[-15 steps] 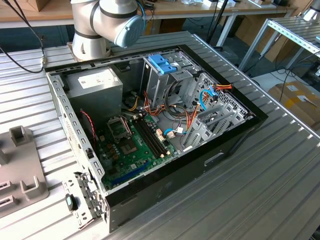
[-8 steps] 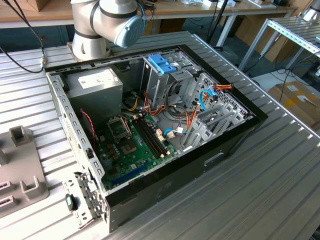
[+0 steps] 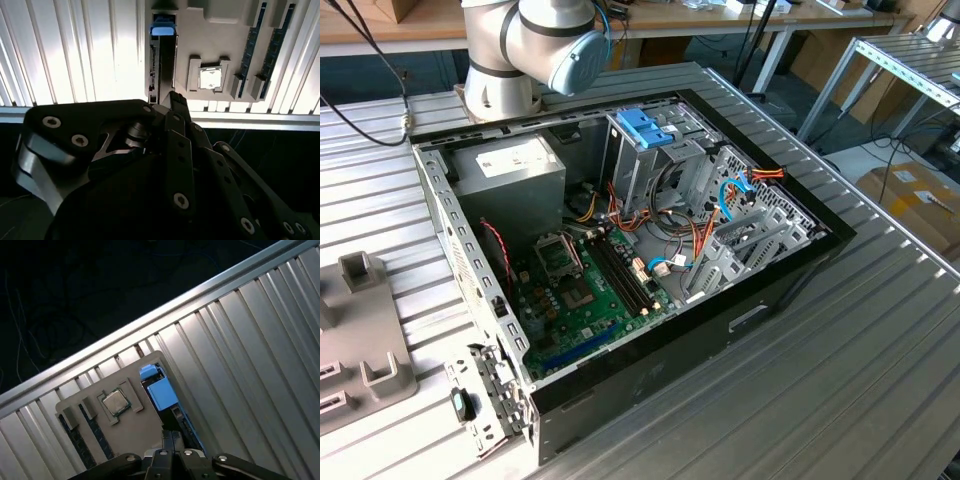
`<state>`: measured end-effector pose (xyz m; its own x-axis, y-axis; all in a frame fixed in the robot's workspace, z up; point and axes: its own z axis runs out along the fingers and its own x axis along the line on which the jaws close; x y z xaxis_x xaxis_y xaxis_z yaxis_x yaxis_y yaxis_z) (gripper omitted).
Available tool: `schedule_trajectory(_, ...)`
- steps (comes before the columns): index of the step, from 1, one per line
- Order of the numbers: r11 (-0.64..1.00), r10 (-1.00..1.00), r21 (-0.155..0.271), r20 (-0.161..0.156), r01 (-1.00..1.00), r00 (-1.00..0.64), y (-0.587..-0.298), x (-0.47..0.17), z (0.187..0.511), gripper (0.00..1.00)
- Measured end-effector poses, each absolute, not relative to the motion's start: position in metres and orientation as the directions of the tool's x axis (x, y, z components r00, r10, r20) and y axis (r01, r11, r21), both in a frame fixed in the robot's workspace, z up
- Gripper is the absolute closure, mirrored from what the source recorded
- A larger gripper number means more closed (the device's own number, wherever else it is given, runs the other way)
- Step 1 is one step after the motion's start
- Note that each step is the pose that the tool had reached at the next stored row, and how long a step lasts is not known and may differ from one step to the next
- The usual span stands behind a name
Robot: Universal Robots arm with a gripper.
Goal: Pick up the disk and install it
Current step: 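Pick up the disk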
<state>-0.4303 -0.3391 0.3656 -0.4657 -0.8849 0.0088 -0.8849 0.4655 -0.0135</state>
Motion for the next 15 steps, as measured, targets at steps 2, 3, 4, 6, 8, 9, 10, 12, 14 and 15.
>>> schedule_trajectory(2,0.439,-0.899,-0.013,0.009,-0.899,-0.439,-0.3390,-0.4303,0.3656,0.89)
schedule_trajectory(3,0.416,-0.909,-0.013,0.009,-0.909,-0.416,-0.3390,-0.4303,0.3656,0.89)
schedule_trajectory(4,0.400,-0.917,-0.014,0.009,-0.917,-0.400,-0.3390,-0.4303,0.3655,0.89)
schedule_trajectory(6,0.364,-0.931,-0.013,0.009,-0.931,-0.364,-0.3390,-0.4303,0.3656,0.89)
schedule_trajectory(8,0.338,-0.941,-0.013,0.009,-0.941,-0.338,-0.3390,-0.4303,0.3656,0.89)
schedule_trajectory(9,0.314,-0.949,-0.013,0.009,-0.949,-0.314,-0.3390,-0.4303,0.3655,0.89)
schedule_trajectory(10,0.299,-0.954,-0.013,0.009,-0.954,-0.300,-0.3390,-0.4302,0.3656,0.89)
schedule_trajectory(12,0.274,-0.962,-0.013,0.009,-0.962,-0.274,-0.3391,-0.4302,0.3656,0.89)
schedule_trajectory(14,0.246,-0.969,-0.013,0.009,-0.969,-0.246,-0.3391,-0.4302,0.3655,0.89)
schedule_trajectory(15,0.223,-0.975,-0.013,0.009,-0.975,-0.223,-0.3390,-0.4303,0.3656,0.89)
